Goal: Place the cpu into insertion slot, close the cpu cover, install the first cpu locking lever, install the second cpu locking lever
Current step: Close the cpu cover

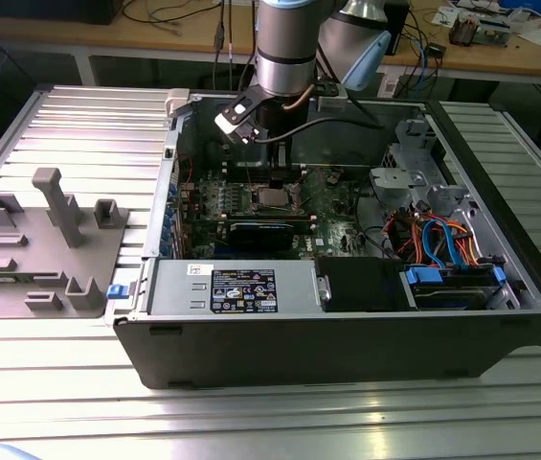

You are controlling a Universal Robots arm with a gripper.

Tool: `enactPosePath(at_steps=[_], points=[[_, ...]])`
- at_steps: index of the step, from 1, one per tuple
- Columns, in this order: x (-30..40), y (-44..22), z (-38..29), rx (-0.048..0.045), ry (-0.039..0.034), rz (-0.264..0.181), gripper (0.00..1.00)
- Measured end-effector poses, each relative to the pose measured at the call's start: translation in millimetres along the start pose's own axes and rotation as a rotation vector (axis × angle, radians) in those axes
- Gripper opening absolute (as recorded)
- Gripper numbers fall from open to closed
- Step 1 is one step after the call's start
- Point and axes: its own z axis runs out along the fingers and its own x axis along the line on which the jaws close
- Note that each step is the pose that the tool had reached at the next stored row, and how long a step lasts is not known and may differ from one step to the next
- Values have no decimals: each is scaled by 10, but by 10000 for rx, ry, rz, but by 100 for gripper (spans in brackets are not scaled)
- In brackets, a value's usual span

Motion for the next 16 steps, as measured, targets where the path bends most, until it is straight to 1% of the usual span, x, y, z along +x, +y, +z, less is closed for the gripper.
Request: enactPosePath(at_steps=[8,10,11,12,13,15,16], points=[[1,0,0,0,-2,0,11],[1,0,-1,13,-2,1,11],[1,1,-11,15,-2,1,11],[0,2,-31,14,-1,0,11],[-2,3,-87,15,-2,0,11],[-5,4,-157,13,0,-1,11],[-5,4,-171,13,1,0,11]])
